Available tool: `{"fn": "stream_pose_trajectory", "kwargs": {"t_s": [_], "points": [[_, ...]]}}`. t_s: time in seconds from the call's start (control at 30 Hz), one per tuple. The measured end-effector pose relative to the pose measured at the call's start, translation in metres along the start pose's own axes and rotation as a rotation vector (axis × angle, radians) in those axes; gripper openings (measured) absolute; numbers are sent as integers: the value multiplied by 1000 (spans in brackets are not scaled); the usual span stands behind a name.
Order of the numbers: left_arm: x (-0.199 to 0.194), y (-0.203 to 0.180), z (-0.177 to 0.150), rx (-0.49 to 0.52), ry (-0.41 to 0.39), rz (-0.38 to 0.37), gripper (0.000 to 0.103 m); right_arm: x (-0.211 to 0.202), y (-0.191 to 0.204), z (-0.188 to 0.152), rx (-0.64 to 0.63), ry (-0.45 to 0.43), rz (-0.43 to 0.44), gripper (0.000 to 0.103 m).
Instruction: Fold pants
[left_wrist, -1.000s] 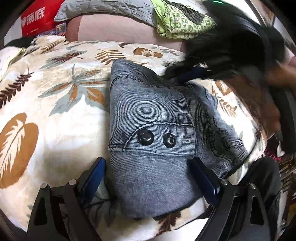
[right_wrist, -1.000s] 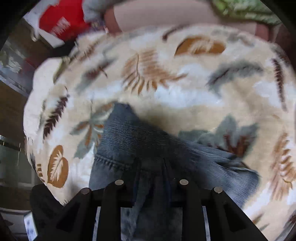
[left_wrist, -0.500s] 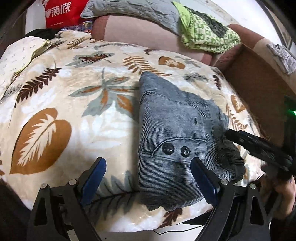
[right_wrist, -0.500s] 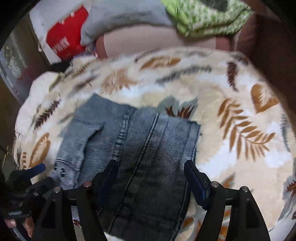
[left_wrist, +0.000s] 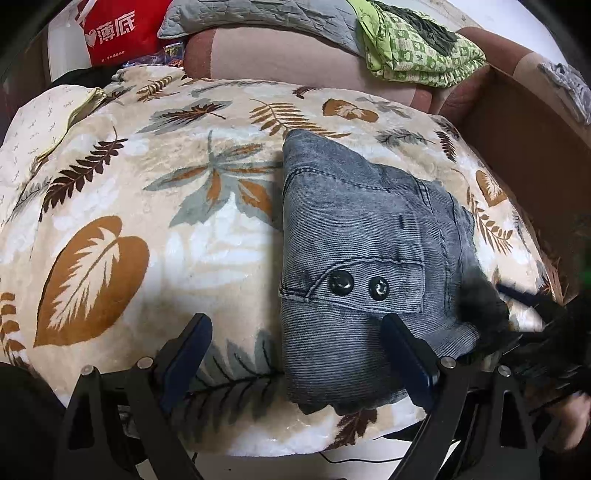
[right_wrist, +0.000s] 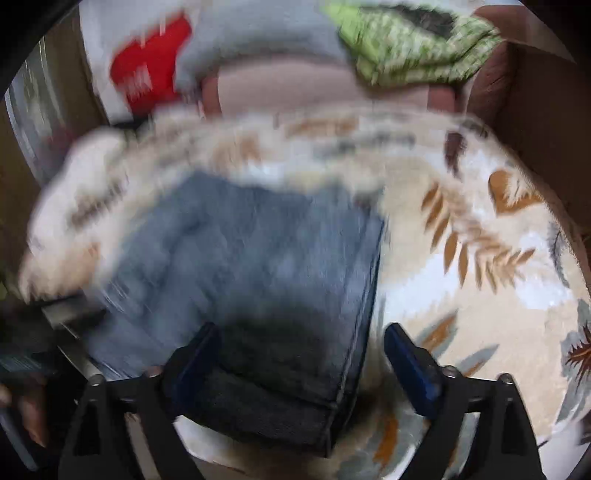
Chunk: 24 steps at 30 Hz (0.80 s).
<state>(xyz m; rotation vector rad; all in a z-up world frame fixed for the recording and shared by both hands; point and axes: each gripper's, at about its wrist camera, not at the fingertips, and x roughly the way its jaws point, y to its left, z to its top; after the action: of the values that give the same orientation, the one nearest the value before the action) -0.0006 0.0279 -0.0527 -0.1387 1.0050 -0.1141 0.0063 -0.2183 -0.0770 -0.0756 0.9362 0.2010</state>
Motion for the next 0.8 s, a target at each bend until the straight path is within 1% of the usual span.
{"fn": "stream_pose_trajectory", "kwargs": {"t_s": [0.03, 0.07, 0.1, 0.27, 0.37, 0.43, 0.5, 0.53, 0.63, 0.7, 0.73, 0.8], "points": [[1, 0, 0, 3, 3, 0, 92, 12, -1, -6, 13, 42, 19, 94], [1, 0, -1, 7, 2, 0, 92, 10, -6, -6, 56, 28, 42, 95], [0, 0, -1, 7, 0, 0, 92, 7, -8, -4, 66, 32, 57, 95], [0, 3, 0, 3, 3, -5, 92, -1, -10, -1, 83, -11, 61, 95], [-4, 10, 2, -28, -15, -24, 92, -11, -11, -1, 73, -56, 49, 95], [-7, 14, 5, -53, -31, -37, 92, -16, -15, 0, 104, -59, 64, 95], [-9, 19, 7, -73, -55, -28, 92, -17, -23, 3, 135, -55, 68, 95], [-7, 19, 9, -72, -53, -17, 92, -19, -28, 5, 162, -58, 73, 95], [8, 17, 9, -46, -12, -6, 93, -26, -37, 21, 212, -79, 115, 95], [15, 14, 6, -24, 5, 5, 93, -30, -38, 40, 236, -106, 186, 96], [16, 13, 5, -17, -4, 10, 93, -29, -37, 53, 252, -113, 265, 95], [16, 13, 6, -6, -4, 11, 93, -16, -35, 74, 310, -73, 478, 95]]}}
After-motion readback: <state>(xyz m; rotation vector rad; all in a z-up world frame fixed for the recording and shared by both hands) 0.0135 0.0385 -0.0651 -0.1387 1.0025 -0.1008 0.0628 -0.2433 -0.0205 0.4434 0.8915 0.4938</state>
